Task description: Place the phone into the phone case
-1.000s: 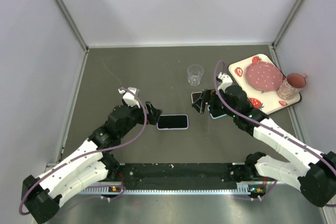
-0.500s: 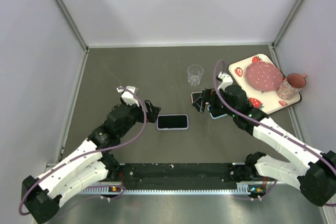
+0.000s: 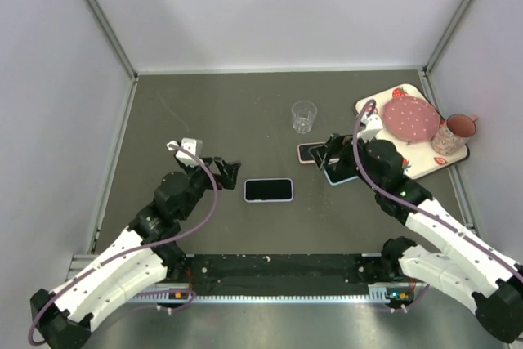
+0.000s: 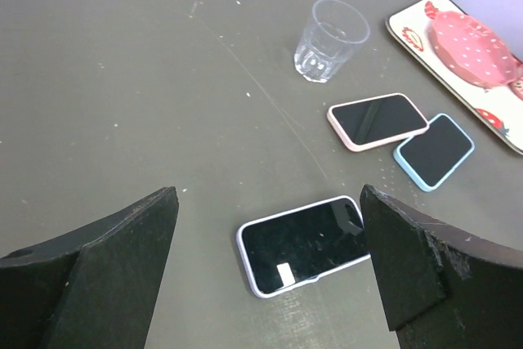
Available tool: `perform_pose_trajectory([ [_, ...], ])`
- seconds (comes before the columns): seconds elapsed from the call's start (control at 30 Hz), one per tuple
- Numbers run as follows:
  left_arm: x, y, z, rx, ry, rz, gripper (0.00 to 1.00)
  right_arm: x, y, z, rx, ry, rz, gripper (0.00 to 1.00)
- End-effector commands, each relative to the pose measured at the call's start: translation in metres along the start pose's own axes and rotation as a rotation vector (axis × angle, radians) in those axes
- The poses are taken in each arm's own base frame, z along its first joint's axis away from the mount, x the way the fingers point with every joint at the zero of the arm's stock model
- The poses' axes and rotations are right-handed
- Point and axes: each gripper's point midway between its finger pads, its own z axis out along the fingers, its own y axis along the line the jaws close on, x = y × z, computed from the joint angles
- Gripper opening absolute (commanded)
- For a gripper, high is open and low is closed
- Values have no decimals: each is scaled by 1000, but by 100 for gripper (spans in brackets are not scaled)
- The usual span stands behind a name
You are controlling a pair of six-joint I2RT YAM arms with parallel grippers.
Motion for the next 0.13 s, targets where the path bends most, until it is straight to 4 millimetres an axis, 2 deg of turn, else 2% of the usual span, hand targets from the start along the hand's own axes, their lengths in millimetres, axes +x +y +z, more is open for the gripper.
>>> perform_pose_trajectory([
  [0.0,-13,14,1,-68,-63,38,96,-16,-9,-2,18,-128,-26,98],
  [0.07,-12,10,-1,-43,-57,59,94,-22,-12,-4,29,-181,-33,98],
  [0.1,-12,12,0,-46,-58,80,94,-15,-20,-3,48,-182,-46,98],
])
